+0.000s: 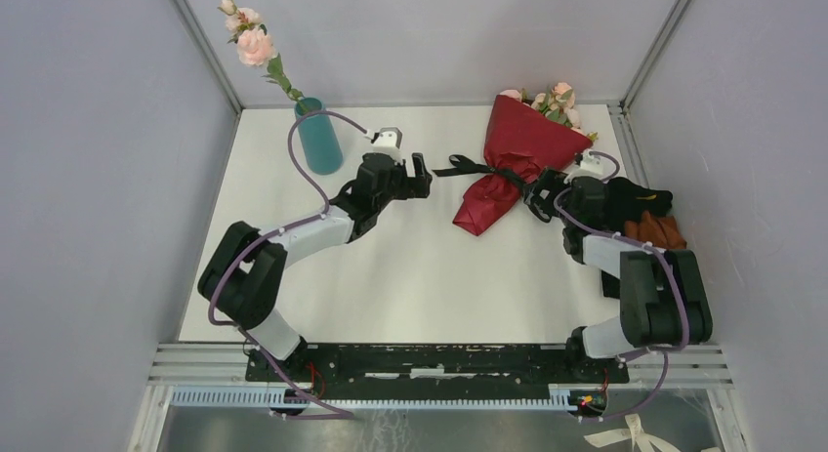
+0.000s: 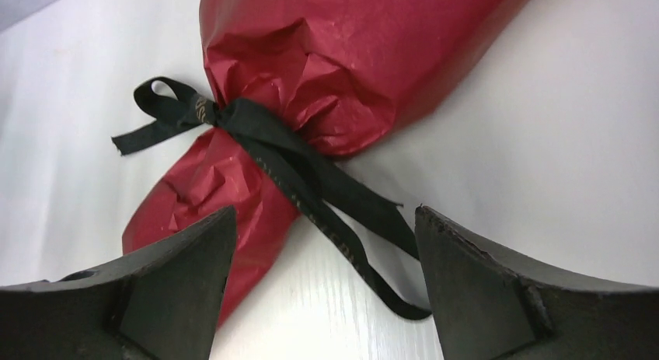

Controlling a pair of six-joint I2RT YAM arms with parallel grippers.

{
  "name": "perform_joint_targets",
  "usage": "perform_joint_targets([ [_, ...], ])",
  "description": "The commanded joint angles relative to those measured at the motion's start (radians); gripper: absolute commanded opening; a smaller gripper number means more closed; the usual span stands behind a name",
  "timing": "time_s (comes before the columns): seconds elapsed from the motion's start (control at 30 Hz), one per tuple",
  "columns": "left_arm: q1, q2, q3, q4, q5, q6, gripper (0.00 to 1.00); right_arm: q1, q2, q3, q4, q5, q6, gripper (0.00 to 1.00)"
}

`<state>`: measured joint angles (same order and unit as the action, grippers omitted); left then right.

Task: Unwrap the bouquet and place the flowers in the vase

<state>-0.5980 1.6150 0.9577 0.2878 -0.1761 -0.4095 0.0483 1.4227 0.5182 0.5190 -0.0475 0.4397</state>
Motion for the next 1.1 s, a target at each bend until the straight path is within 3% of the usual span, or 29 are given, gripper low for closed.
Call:
perform_joint_targets([
  [0.0, -0.007, 0.006, -0.032, 0.088, 0.038, -0.016, 0.99, -0.043, 0.121, 0.075, 0.194, -0.179, 0.111, 0.9],
  [0.2, -0.007, -0.032, -0.106, 0.101, 0.029, -0.011, 0.99, -0.117, 0.283, 0.165, 0.327, -0.258, 0.24, 0.89],
  [0.4, -0.006, -0.06, -0.123, 0.096, 0.023, -0.003, 0.99, -0.117, 0.368, 0.246, 0.298, -0.252, 0.239, 0.91],
  [0.73, -0.007, -0.086, -0.14, 0.111, 0.05, -0.012, 0.99, -0.117, 0.407, 0.242, 0.217, -0.163, 0.193, 0.92],
  [0.8, -0.007, -0.089, -0.142, 0.11, 0.056, -0.014, 0.99, -0.117, 0.437, 0.27, 0.191, -0.152, 0.183, 0.89],
  [0.9, -0.007, -0.094, -0.149, 0.111, 0.058, -0.015, 1.0, -0.117, 0.479, 0.309, 0.151, -0.128, 0.175, 0.72],
  [1.03, -0.008, -0.099, -0.159, 0.111, 0.049, -0.014, 0.99, -0.117, 0.501, 0.319, 0.142, -0.118, 0.174, 0.21],
  [1.07, -0.008, -0.099, -0.16, 0.111, 0.048, -0.014, 0.99, -0.117, 0.501, 0.318, 0.14, -0.119, 0.174, 0.12],
])
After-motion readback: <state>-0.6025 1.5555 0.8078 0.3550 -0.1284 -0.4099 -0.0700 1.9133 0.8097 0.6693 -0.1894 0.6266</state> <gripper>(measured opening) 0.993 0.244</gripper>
